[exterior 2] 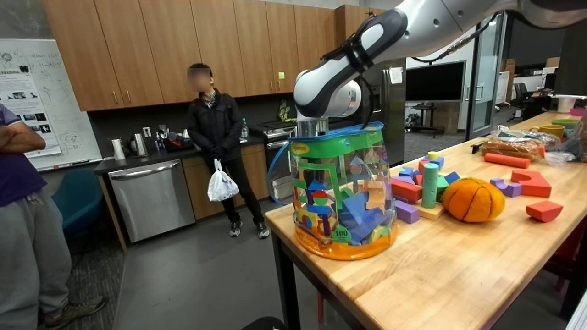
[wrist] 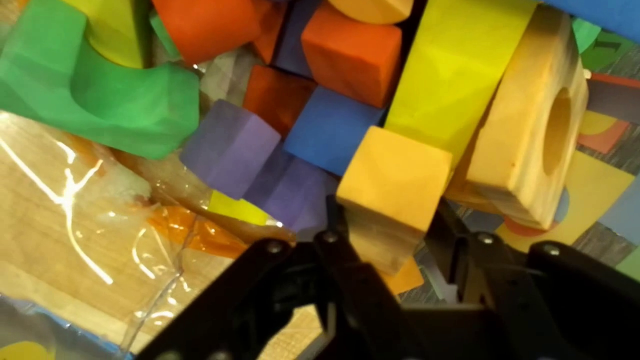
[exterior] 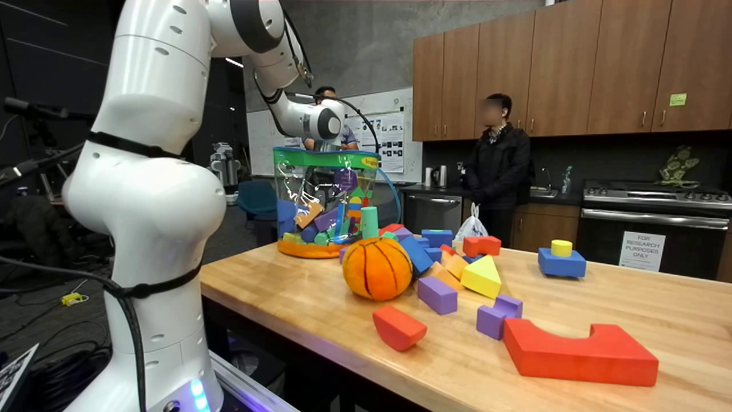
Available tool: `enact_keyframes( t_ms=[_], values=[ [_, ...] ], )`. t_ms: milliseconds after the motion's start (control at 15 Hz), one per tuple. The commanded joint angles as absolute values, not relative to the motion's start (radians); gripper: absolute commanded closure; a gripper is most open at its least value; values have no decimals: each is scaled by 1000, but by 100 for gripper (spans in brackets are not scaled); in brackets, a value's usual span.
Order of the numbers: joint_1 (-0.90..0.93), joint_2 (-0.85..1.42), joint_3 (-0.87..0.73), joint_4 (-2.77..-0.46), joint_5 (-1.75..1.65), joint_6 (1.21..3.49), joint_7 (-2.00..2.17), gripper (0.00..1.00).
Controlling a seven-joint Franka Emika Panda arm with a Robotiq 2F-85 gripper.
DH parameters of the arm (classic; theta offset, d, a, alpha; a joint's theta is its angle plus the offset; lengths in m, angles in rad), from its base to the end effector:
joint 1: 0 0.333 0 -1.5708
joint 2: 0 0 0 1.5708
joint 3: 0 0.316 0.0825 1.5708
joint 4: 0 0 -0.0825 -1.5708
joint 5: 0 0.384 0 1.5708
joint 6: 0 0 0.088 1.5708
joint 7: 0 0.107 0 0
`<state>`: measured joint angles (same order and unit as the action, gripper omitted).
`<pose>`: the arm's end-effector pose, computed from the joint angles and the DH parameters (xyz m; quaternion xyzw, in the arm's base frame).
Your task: Remove the blocks from the basket
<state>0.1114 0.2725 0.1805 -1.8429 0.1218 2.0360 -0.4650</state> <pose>0.5888 0.1777 0.3763 -0.9370 -0.3385 0.0311 0.0805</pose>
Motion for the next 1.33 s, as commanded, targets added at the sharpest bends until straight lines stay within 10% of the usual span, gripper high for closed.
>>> enact_keyframes(
  t_ms=[0,1267],
  values=[
    [109,240,175,-1848,93,2050,-444,83],
    [100,14,110,-1844,-132,2068,-351,83]
  ],
)
